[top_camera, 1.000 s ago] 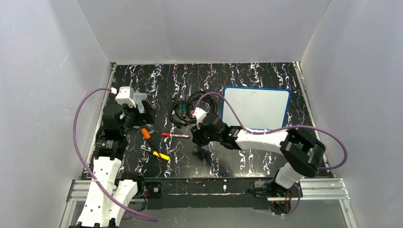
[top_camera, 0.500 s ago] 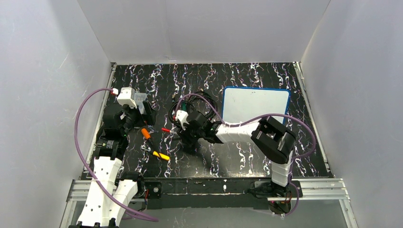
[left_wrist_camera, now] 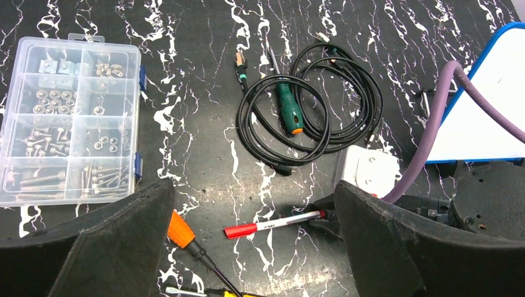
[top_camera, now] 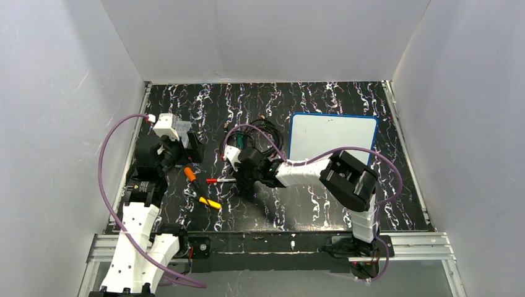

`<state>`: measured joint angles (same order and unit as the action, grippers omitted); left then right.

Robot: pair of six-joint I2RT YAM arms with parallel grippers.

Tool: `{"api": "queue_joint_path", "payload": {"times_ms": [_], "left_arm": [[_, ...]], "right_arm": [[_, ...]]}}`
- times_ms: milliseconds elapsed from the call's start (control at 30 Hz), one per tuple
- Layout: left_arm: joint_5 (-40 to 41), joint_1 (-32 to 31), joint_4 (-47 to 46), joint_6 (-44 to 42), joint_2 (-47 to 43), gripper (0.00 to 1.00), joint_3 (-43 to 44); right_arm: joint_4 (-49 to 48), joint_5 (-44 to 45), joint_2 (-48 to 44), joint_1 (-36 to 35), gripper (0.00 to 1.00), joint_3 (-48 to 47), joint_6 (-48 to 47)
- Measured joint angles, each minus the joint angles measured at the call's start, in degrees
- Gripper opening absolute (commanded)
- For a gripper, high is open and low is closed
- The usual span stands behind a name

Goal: Write a sentence on the whiteboard
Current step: Open the whiteboard marker at the center of the board.

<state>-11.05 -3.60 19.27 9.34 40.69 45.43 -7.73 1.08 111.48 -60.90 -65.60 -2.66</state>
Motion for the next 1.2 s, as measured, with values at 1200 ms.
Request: {"api": "queue_joint_path", "payload": {"times_ms": [1200], "left_arm": [[-20.5, -38.4, -0.7, -17.1, -1.0, 0.99, -7.5]], "right_arm": [[45.2, -38.3, -40.0, 11.7, 0.01, 7.7, 6.8]]}}
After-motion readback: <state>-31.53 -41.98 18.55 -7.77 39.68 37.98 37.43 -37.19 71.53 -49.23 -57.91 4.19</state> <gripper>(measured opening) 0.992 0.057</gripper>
